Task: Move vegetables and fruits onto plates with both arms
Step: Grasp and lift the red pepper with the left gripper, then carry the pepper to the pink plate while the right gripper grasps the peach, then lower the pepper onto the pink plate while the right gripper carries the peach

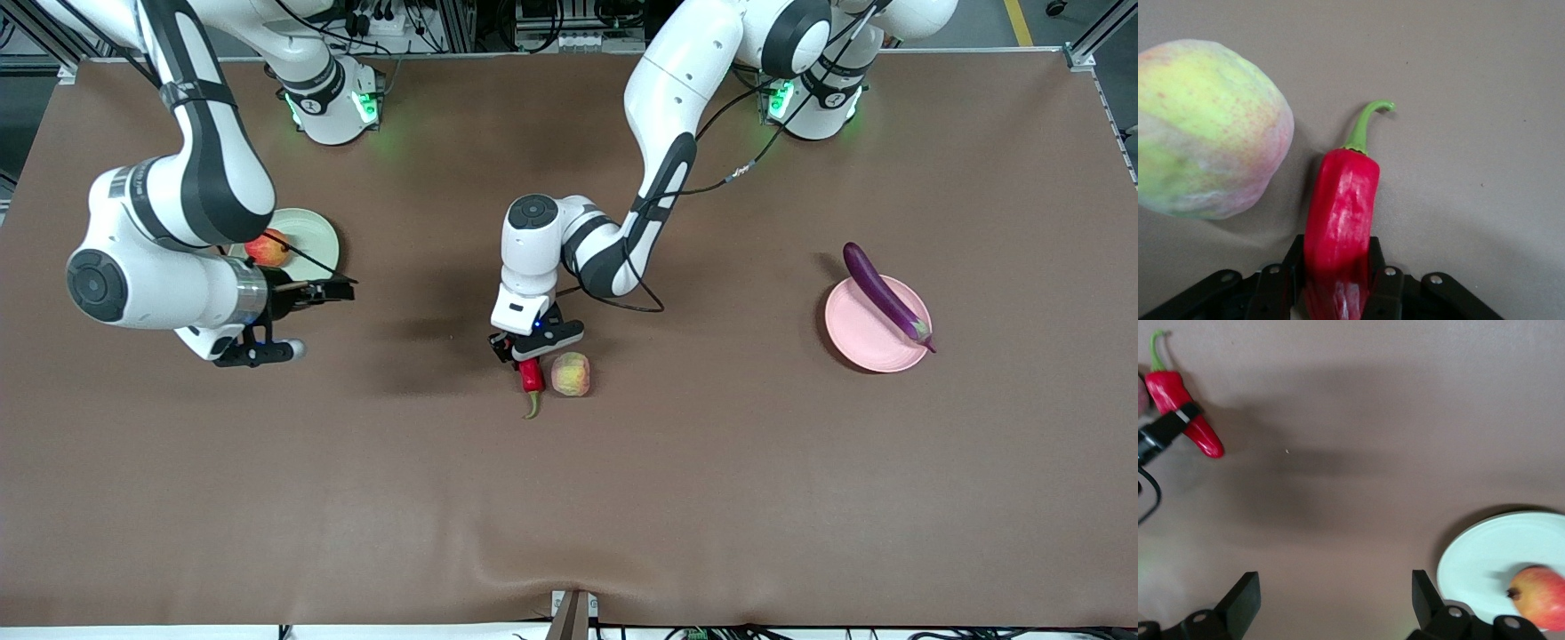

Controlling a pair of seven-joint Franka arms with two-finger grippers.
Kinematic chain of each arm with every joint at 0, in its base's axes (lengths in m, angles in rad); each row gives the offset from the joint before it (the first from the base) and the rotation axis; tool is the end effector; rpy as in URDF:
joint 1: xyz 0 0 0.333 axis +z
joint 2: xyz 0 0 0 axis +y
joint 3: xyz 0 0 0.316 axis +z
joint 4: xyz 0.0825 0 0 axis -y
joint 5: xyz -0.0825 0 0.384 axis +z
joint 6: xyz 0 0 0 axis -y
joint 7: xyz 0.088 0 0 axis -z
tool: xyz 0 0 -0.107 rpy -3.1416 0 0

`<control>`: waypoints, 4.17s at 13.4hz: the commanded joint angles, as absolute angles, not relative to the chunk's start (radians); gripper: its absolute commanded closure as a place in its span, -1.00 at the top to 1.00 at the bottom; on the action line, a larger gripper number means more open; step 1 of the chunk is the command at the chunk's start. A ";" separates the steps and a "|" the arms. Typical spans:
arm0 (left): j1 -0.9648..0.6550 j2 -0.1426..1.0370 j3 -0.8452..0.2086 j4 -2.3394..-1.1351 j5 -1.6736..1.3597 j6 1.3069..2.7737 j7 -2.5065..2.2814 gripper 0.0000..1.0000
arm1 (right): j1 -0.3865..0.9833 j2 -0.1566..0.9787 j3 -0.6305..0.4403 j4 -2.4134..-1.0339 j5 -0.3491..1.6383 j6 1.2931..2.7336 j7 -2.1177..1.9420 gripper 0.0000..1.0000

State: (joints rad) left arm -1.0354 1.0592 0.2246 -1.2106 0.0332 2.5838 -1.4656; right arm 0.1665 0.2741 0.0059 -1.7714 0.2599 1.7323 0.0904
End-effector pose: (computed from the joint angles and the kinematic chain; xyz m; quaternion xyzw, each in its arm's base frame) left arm 0.4964 -0.6045 0.1688 0.9527 0.2352 0.1583 0.1092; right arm 0.5835 0.1252 0.3866 -0.9802 0.0003 0.1696 0.1025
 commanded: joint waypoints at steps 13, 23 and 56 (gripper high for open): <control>-0.639 0.632 0.232 -1.216 -0.160 1.980 -1.523 -1.00 | 0.322 0.392 -0.005 -1.667 0.388 1.915 0.320 1.00; -0.385 0.373 0.230 -1.814 0.030 2.037 -1.215 -1.00 | 0.638 0.798 -0.008 -1.470 0.468 2.534 0.998 1.00; -0.348 0.220 0.196 -2.046 0.374 2.137 -1.139 1.00 | 0.058 0.023 -0.038 -2.465 0.017 2.176 -0.149 -1.00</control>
